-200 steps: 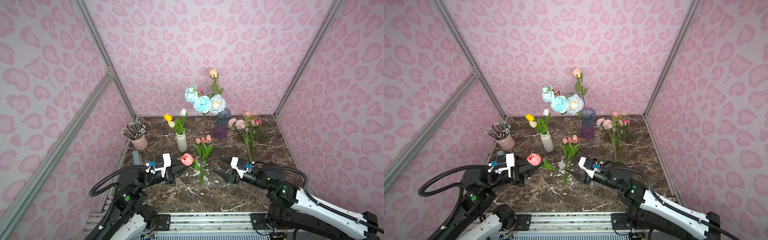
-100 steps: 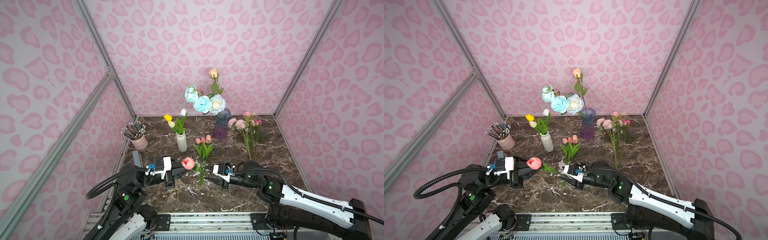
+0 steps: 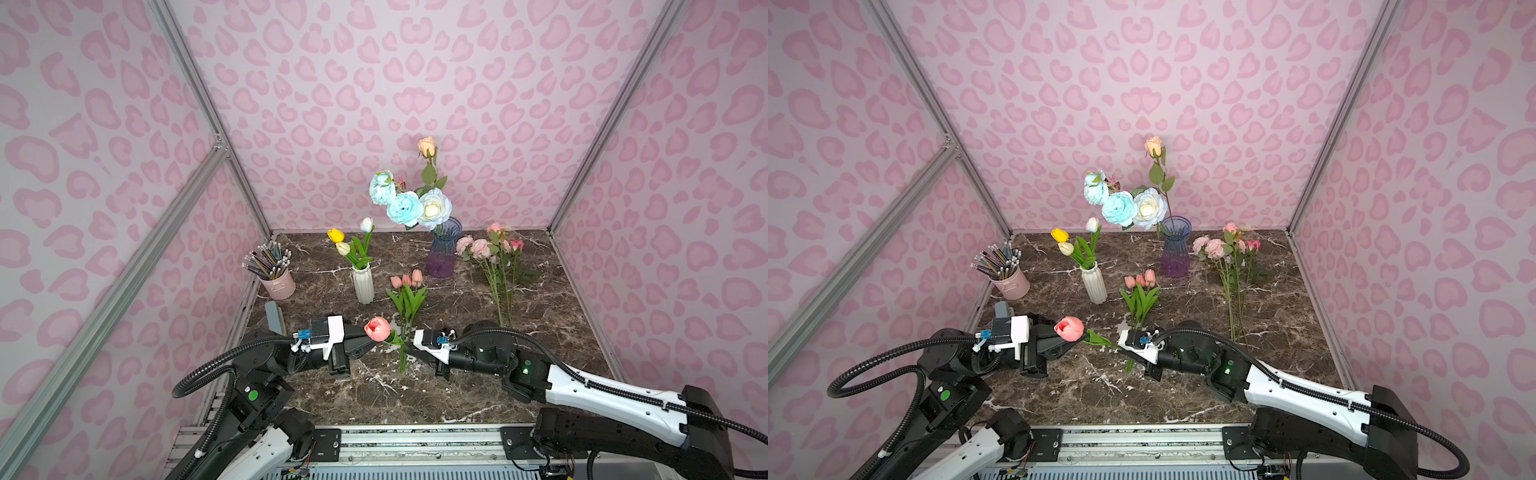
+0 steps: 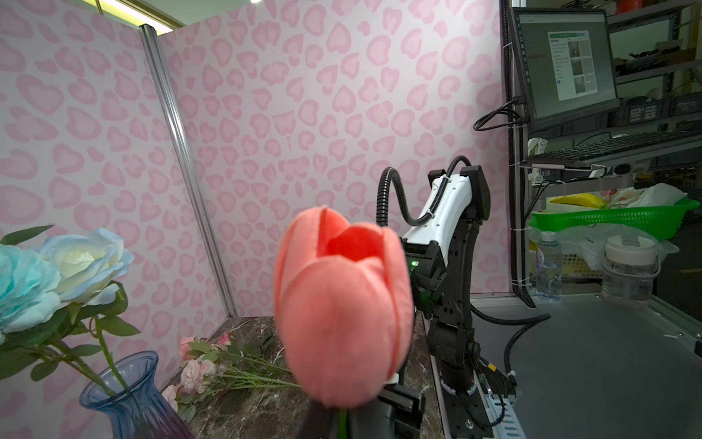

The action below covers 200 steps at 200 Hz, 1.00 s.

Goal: Pick out pink flowers from the vase
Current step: Place the flower at the center of the board.

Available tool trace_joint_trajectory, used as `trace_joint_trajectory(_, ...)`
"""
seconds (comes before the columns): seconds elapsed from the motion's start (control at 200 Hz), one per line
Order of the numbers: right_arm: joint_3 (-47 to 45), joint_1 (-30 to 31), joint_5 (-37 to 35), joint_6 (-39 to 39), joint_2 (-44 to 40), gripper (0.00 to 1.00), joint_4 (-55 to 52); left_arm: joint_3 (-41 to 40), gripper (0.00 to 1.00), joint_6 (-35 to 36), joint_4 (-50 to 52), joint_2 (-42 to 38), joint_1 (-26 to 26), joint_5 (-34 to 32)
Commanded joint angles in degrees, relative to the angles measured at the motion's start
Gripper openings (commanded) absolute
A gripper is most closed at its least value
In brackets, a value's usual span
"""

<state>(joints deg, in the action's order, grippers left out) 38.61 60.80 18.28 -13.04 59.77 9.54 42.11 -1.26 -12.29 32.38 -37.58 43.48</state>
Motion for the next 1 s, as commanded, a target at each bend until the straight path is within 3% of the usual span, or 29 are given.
trace_joint_trajectory(0.0, 0.6, 0.0, -0.4, 1.2, 0.3, 0.02, 1.1, 0.3, 0.02, 0.3, -0.7, -0.1, 0.0, 0.6)
trace_joint_trajectory(0.08, 0.4, 0.0, -2.1, 2.6, -0.6, 0.00, 1.6, 0.1, 0.04, 0.6, 0.4, -0.5, 0.0, -0.4)
trace_joint_trajectory(0.175, -1.9, -0.1, -3.8, 6.1, -3.2, 0.00, 4.4, -0.3, 0.25, 1.3, 3.4, -1.2, 0.0, -4.4)
trace_joint_trajectory(0.25, -4.7, -0.2, -5.5, 10.6, -5.6, 0.00, 5.9, -0.6, 0.45, 1.6, 7.8, -1.8, 0.0, -11.9)
trace_joint_trajectory(0.33, -6.8, -0.4, -8.2, 17.0, -7.9, 0.00, 4.9, -1.2, 0.54, 1.6, 14.2, -2.5, 0.0, -22.5)
trace_joint_trajectory(0.435, -8.9, -1.7, -13.5, 31.1, -10.6, 0.00, 1.7, -2.9, 0.58, 2.5, 21.7, -3.6, 0.0, -34.7)
trace_joint_trajectory(0.49, -9.8, -4.0, -11.9, 38.0, -11.0, 0.00, 0.3, -4.0, 0.58, 3.7, 25.6, -4.2, 0.0, -39.5)
trace_joint_trajectory(0.655, -9.2, -6.5, -13.3, 48.9, -6.0, 0.00, -1.8, -6.8, 0.57, 5.3, 27.6, -6.4, 0.0, -48.6)
trace_joint_trajectory(0.755, -4.0, -10.7, -6.8, 54.8, 4.4, 0.00, -4.4, -6.2, 0.57, 6.4, 27.2, -6.3, 0.0, -50.6)
trace_joint_trajectory(0.825, 3.2, -12.3, -1.4, 54.2, 14.2, 0.00, -9.5, -6.6, 0.57, 6.4, 27.5, -6.7, 0.0, -50.7)
trace_joint_trajectory(0.995, 15.4, -11.3, 2.3, 55.6, 32.0, 0.00, -12.2, -7.1, 0.56, 6.8, 27.9, -8.7, -0.5, -52.7)
